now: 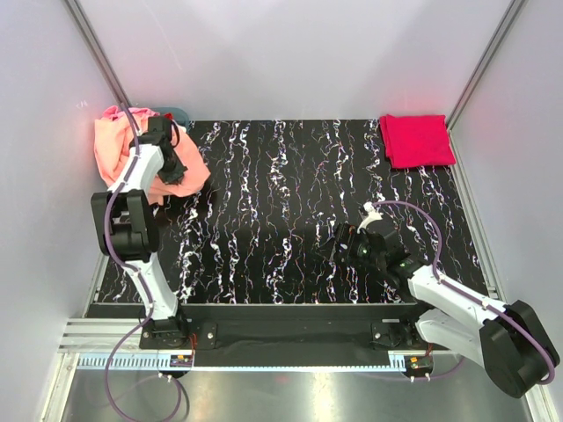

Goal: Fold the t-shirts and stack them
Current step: Grab the tshirt from the pile, then move the tshirt to the center of the board

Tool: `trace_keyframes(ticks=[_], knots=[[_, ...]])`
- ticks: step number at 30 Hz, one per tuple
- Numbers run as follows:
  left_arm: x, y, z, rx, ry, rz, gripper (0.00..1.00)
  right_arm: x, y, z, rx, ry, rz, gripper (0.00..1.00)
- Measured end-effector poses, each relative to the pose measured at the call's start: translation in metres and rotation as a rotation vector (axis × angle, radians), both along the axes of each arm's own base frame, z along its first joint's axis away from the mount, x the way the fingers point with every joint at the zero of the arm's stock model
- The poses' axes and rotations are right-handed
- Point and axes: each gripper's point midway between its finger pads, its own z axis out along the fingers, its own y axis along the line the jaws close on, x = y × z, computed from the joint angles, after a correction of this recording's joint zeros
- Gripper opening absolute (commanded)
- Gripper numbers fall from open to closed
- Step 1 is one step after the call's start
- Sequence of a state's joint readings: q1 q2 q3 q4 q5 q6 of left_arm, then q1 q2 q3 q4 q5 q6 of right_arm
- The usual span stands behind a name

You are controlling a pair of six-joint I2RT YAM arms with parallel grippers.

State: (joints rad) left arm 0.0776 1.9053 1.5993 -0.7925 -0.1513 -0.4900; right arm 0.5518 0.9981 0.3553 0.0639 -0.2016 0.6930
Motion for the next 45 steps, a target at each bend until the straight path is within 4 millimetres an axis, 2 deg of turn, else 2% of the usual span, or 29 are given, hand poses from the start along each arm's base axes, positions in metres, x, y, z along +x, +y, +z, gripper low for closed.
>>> trace_keyframes(ticks=[2, 4, 6, 8, 9, 11, 12, 13, 15, 17, 18, 19, 20, 21, 22, 23, 24, 25, 27, 29, 31, 33, 35, 38, 40, 42, 45], knots=[[0.002, -0.002, -0.004, -0.013, 0.012, -0.007, 0.00, 0.000, 0.000, 0.000, 0.000, 0.000, 0.000, 1.00], [0.003, -0.008, 0.002, -0.029, 0.009, -0.021, 0.00, 0.000, 0.000, 0.000, -0.001, 0.001, 0.000, 1.00], [0.014, -0.022, 0.027, -0.058, -0.036, -0.060, 0.00, 0.000, 0.000, -0.002, -0.003, 0.006, 0.000, 1.00], [0.033, -0.047, 0.074, -0.089, -0.133, -0.136, 0.00, 0.000, 0.000, -0.003, -0.006, 0.009, 0.000, 1.00], [0.044, -0.062, 0.109, -0.097, -0.209, -0.185, 0.00, 0.000, 0.000, -0.003, -0.006, 0.009, -0.001, 1.00], [0.064, -0.108, 0.204, -0.101, -0.450, -0.311, 0.00, 0.001, -0.001, 0.000, -0.003, 0.001, -0.004, 1.00], [0.063, -0.128, 0.244, -0.114, -0.553, -0.363, 0.00, 0.001, -0.001, 0.003, 0.001, -0.010, -0.008, 1.00], [0.053, -0.151, 0.290, -0.141, -0.672, -0.427, 0.00, 0.002, -0.001, 0.007, 0.009, -0.024, -0.011, 1.00], [0.014, -0.187, 0.356, -0.209, -0.837, -0.539, 0.00, 0.005, -0.002, 0.020, 0.029, -0.066, -0.026, 1.00], [-0.028, -0.192, 0.399, -0.246, -0.941, -0.594, 0.03, 0.007, -0.004, 0.033, 0.052, -0.111, -0.044, 1.00], [-0.045, -0.187, 0.412, -0.250, -0.976, -0.600, 0.05, 0.007, -0.006, 0.038, 0.060, -0.127, -0.054, 1.00], [-0.053, -0.183, 0.416, -0.254, -0.988, -0.601, 0.08, 0.007, -0.007, 0.042, 0.067, -0.141, -0.063, 1.00], [-0.064, -0.179, 0.417, -0.259, -0.991, -0.607, 0.20, 0.007, -0.009, 0.045, 0.072, -0.151, -0.071, 1.00], [-0.068, -0.178, 0.414, -0.263, -0.985, -0.611, 0.26, 0.007, -0.012, 0.048, 0.073, -0.159, -0.084, 1.00], [-0.069, -0.178, 0.408, -0.270, -0.973, -0.620, 0.31, 0.006, -0.015, 0.050, 0.072, -0.164, -0.097, 1.00], [-0.068, -0.182, 0.394, -0.280, -0.940, -0.639, 0.42, 0.004, -0.018, 0.052, 0.069, -0.167, -0.110, 1.00], [-0.065, -0.185, 0.376, -0.289, -0.895, -0.652, 0.66, 0.003, -0.022, 0.053, 0.066, -0.170, -0.123, 1.00], [-0.062, -0.188, 0.357, -0.292, -0.843, -0.664, 0.73, 0.001, -0.026, 0.055, 0.061, -0.175, -0.136, 1.00], [-0.048, -0.194, 0.300, -0.305, -0.694, -0.671, 0.84, -0.004, -0.035, 0.064, 0.056, -0.188, -0.163, 1.00], [-0.043, -0.196, 0.238, -0.313, -0.525, -0.659, 0.87, -0.008, -0.043, 0.081, 0.060, -0.219, -0.184, 1.00], [-0.051, -0.191, 0.175, -0.314, -0.354, -0.633, 0.89, -0.012, -0.049, 0.106, 0.077, -0.265, -0.198, 1.00], [-0.068, -0.188, 0.131, -0.321, -0.236, -0.613, 0.89, -0.015, -0.055, 0.132, 0.092, -0.311, -0.213, 1.00], [-0.092, -0.184, 0.098, -0.329, -0.152, -0.594, 0.89, -0.016, -0.062, 0.149, 0.083, -0.335, -0.238, 1.00], [-0.123, -0.188, 0.077, -0.337, -0.117, -0.600, 0.88, -0.010, -0.075, 0.159, 0.021, -0.328, -0.302, 1.00], [-0.138, -0.195, 0.074, -0.342, -0.123, -0.622, 0.88, -0.003, -0.084, 0.153, -0.045, -0.290, -0.350, 1.00], [-0.150, -0.209, 0.072, -0.349, -0.147, -0.661, 0.87, 0.005, -0.090, 0.134, -0.136, -0.209, -0.395, 1.00], [-0.167, -0.229, 0.059, -0.364, -0.151, -0.714, 0.86, 0.011, -0.093, 0.092, -0.273, -0.057, -0.420, 1.00]])
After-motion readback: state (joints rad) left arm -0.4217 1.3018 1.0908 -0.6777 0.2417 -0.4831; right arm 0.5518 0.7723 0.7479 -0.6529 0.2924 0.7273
